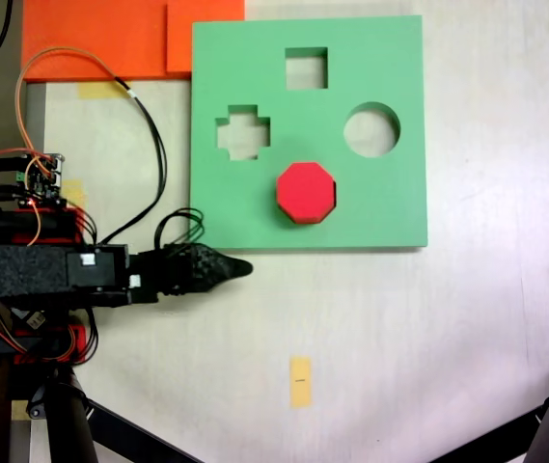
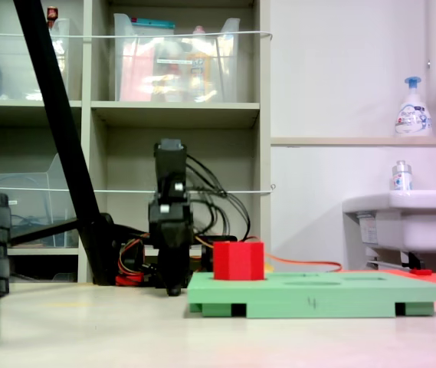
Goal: Put the octagonal pillar block into the corresponding hole
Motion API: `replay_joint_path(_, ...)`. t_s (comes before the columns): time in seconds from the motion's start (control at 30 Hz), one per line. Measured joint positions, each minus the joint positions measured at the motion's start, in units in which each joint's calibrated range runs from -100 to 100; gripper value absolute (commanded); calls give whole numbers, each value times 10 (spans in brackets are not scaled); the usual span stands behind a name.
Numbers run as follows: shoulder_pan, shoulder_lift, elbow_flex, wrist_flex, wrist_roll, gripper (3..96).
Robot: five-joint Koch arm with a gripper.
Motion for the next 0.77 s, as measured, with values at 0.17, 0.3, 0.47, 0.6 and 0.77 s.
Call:
replay_joint_path(0.17, 3, 0, -71, 32, 0, 536)
replay_joint_path(0.3, 7, 0, -71, 33, 2, 470)
replay_joint_path(0.47, 7, 0, -71, 33, 3, 487)
replay_joint_path(0.6, 7, 0, -71, 33, 3, 487)
replay_joint_path(0.77, 7, 0, -71, 33, 3, 487)
